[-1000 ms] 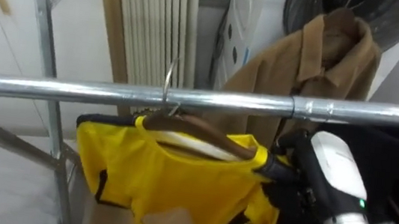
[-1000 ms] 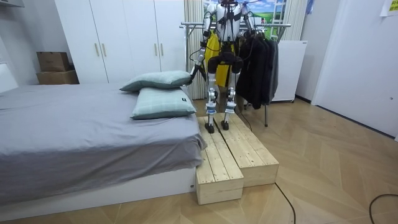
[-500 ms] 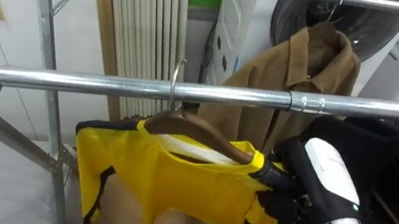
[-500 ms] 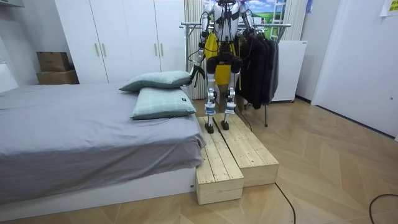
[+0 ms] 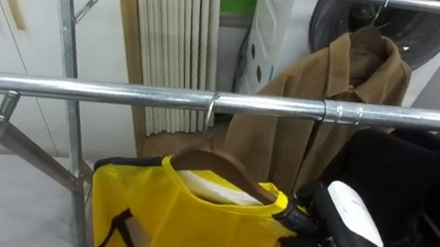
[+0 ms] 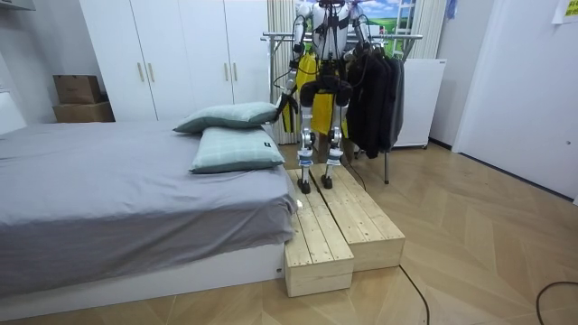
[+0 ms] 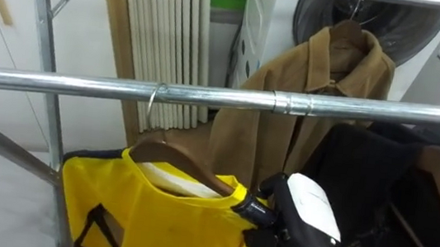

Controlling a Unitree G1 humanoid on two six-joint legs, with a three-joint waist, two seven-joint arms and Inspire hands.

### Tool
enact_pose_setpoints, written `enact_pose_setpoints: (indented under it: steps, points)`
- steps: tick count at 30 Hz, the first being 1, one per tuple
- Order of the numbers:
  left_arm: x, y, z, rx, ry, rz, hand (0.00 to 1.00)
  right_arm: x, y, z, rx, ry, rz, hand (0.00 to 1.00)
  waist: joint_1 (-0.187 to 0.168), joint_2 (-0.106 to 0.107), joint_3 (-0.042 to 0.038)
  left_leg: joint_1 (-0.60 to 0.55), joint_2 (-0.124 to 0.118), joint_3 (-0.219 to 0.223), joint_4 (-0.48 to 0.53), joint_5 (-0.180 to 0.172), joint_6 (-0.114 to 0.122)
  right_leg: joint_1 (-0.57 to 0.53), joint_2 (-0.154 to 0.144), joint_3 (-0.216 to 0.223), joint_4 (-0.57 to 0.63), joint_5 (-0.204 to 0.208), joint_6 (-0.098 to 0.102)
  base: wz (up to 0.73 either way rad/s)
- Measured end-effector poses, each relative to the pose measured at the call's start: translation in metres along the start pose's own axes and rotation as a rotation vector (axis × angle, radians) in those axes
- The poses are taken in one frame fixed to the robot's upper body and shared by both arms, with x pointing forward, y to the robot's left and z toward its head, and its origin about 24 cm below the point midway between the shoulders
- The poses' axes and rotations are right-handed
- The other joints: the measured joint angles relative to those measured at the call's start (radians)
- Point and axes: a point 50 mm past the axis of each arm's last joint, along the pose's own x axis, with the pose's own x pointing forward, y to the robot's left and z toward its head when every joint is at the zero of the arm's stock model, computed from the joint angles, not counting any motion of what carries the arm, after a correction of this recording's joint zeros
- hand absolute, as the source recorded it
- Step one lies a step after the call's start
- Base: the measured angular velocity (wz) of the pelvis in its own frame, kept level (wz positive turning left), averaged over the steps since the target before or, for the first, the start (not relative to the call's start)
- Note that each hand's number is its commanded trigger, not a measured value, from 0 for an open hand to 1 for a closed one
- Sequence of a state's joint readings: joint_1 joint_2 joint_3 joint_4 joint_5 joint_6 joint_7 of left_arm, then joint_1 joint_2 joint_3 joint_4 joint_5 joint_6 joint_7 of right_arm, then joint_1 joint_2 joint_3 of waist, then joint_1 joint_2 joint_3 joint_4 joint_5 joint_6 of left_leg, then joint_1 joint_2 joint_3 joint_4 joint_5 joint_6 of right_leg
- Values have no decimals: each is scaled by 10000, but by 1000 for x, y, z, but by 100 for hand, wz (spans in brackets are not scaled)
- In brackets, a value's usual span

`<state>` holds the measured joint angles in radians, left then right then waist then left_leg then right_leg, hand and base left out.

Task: Hang clothes

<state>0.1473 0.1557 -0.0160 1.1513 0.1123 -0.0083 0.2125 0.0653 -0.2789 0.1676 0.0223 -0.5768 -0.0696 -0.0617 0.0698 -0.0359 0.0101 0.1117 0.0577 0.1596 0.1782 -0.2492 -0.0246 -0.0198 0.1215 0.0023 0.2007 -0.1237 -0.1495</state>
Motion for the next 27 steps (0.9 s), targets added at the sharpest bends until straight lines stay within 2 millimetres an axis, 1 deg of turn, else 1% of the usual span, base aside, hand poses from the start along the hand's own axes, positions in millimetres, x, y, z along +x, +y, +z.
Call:
enact_pose_setpoints:
  steps: [4,9,15,19,25,27]
  points:
    - [0,0,0,0,-2,9,0,1,1,1,40,-57,64,100,0,-67,-38,24,-2,-1,-63,0,0,2,-1,-10,-9,1,0,0]
    - [0,1,-2,20,78,29,0,0,9,-6,322,318,331,100,-41,-196,-90,32,-11,5,-86,0,1,64,-11,-15,-138,42,25,0]
    - [0,1,-2,31,110,22,0,-1,15,-8,720,480,578,100,-105,-179,-65,38,-15,12,-86,1,2,64,-10,-9,-155,51,33,0]
    - [0,0,-2,18,81,9,0,-3,23,-15,738,844,938,100,-119,-129,-25,-15,-17,-10,-102,1,3,-6,-2,24,-166,50,33,-2]
    - [0,0,-1,23,67,-7,0,-6,31,-26,449,1313,1481,100,-113,-102,-9,-103,-13,-19,-107,2,3,-90,7,37,-169,51,29,-1]
    - [0,0,-1,20,69,-12,0,-9,39,-34,516,1712,1760,100,-97,-104,-11,-91,-12,-20,-107,2,3,-85,9,40,-170,51,29,0]
